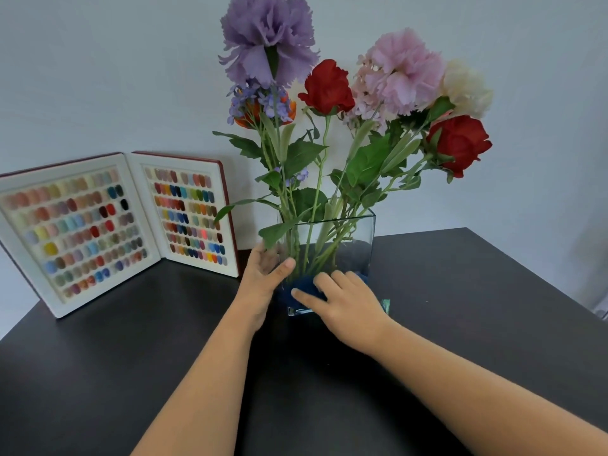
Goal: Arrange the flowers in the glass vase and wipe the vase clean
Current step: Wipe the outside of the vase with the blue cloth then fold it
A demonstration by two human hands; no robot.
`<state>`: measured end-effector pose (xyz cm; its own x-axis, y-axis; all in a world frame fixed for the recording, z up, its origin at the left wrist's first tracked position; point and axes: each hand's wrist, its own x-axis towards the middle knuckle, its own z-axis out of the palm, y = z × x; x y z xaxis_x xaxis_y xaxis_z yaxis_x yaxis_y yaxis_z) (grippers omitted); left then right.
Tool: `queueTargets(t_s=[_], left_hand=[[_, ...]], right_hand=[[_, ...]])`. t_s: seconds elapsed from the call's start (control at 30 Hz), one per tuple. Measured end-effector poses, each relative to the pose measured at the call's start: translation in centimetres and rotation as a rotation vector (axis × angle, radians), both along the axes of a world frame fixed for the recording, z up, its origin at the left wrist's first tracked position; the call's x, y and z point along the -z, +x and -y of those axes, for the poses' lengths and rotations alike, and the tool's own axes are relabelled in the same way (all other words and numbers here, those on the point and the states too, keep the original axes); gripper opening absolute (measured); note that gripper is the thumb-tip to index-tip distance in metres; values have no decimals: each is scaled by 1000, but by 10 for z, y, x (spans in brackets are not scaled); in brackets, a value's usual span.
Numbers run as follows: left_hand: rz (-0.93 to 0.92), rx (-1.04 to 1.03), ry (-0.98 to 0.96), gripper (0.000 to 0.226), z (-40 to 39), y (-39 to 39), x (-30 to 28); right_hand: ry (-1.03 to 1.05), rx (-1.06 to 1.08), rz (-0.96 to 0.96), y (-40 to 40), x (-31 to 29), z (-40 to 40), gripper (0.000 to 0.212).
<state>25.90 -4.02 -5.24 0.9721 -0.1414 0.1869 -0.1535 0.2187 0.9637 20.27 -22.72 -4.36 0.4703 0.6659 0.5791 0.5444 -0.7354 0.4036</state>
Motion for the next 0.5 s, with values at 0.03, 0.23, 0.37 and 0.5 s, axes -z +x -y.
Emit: queueTargets(t_s=[0.03,0.23,0.37,0.5], left_hand=[[3,23,21,89,0,2,5],[26,49,40,88,-3,9,19],[36,27,25,76,-1,9,22],[32,3,-9,72,2,9,22]], right_hand=[[-41,-4,-23,-1,6,0,54],[-176,-13,-78,-3,-3,20,43],[69,-16,26,4,-41,43,38],[273,33,78,9,-65,61,35]])
